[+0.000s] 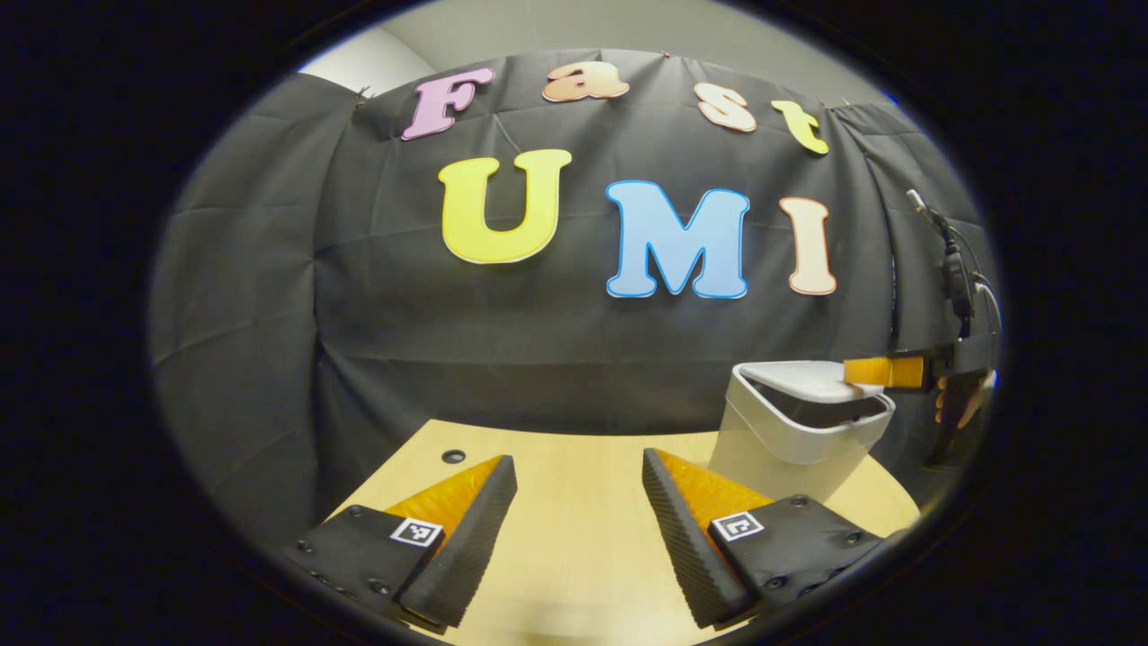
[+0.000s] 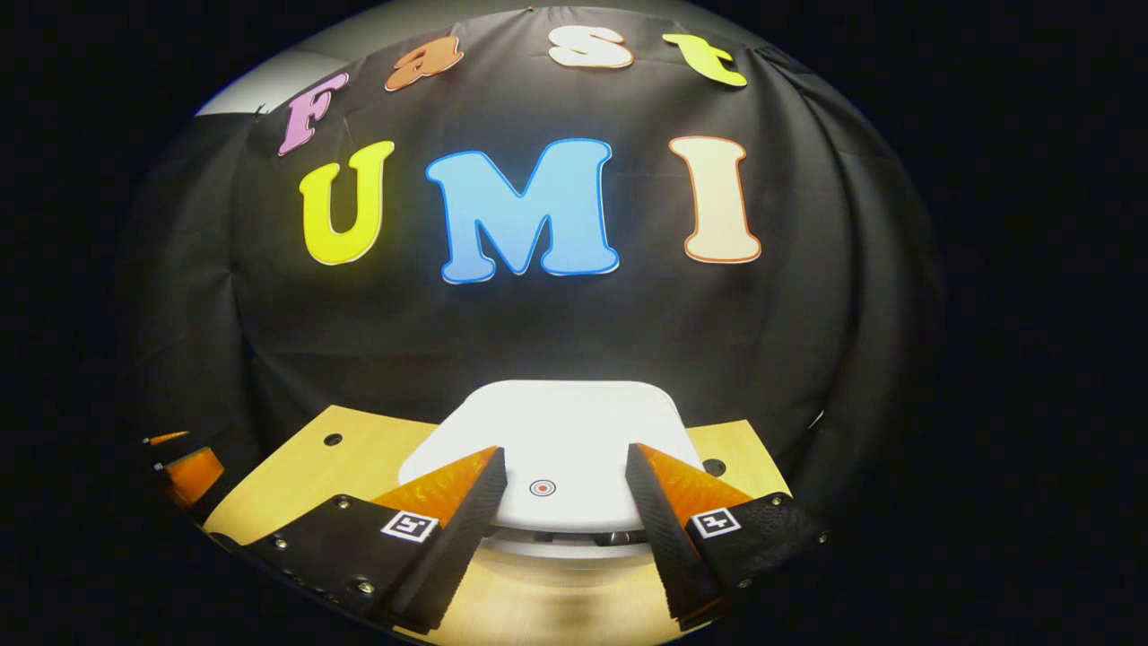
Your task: Press the lid of the desktop garbage bin to open it, pick up the crumpled paper on the desktop and throw it into the bin, then pick up the pop can on the desktop and drop it into the bin, and finally close the garbage bin lid.
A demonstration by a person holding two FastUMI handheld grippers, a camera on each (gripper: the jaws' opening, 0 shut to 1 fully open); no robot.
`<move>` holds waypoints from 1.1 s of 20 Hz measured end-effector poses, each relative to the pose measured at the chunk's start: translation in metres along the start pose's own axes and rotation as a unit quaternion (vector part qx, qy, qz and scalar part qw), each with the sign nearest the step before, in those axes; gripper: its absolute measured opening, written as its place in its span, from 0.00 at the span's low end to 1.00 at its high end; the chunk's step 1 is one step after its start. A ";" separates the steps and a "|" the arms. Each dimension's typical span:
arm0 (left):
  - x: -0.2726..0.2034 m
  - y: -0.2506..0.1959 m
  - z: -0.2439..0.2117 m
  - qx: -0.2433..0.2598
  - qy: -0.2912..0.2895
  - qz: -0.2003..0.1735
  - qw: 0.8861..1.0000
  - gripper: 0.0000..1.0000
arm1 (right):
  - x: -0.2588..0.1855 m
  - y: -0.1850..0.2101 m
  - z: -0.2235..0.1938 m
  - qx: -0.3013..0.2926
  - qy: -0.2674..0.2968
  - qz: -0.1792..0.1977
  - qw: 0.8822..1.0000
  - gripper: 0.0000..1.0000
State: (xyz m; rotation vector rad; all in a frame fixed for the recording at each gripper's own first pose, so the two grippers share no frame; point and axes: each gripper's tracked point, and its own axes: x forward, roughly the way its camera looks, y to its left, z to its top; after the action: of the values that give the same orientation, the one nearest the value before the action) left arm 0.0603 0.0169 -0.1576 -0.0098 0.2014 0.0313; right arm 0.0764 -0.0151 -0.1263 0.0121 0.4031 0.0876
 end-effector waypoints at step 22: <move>-0.009 -0.004 -0.011 -0.001 0.011 0.002 1.000 0.93 | -0.002 0.004 -0.025 -0.028 -0.028 -0.023 0.999 0.89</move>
State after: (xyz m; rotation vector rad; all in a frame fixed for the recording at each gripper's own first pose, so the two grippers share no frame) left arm 0.0494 0.0127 -0.1661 -0.0115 0.2238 0.0354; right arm 0.0645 -0.0118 -0.1487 -0.0505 0.3439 0.0537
